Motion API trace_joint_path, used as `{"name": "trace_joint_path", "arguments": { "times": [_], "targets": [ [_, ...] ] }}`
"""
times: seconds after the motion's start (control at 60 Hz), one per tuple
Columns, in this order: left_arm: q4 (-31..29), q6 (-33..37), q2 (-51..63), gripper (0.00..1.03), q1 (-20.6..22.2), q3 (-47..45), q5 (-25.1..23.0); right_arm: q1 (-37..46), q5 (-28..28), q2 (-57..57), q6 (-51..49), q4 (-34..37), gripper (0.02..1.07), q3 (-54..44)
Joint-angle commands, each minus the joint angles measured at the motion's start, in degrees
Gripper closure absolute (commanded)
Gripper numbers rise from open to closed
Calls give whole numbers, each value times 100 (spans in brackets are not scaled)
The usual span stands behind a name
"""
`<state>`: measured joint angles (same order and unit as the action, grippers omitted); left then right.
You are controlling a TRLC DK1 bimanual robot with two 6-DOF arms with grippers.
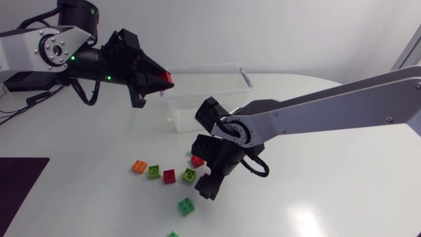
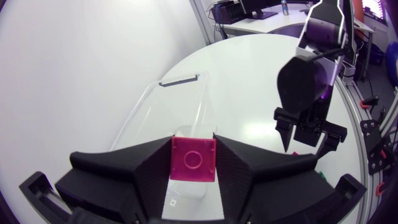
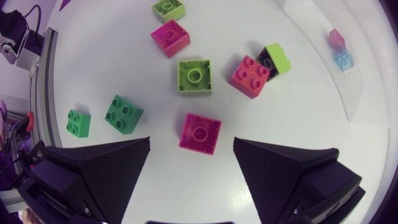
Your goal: Place the duplo bricks in the container
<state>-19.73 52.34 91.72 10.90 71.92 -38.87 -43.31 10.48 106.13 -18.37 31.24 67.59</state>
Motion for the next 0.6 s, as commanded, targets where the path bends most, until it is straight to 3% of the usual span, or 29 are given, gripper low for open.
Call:
{"name": "trace_joint_path", "arguments": {
  "times": [0.0,0.35,0.533,0.583],
  "targets": [
    [109,-285,513,72,27,419,-41,-28,-29,180,158,84,11,-88],
    [540,-505,1726,71,167,1298,293,16,-178,426,185,92,14,52],
    [531,-505,2183,70,238,1711,477,7,-231,506,194,198,29,114],
    [531,-496,2245,63,246,1764,574,-11,-248,567,194,189,39,123]
  ]
}}
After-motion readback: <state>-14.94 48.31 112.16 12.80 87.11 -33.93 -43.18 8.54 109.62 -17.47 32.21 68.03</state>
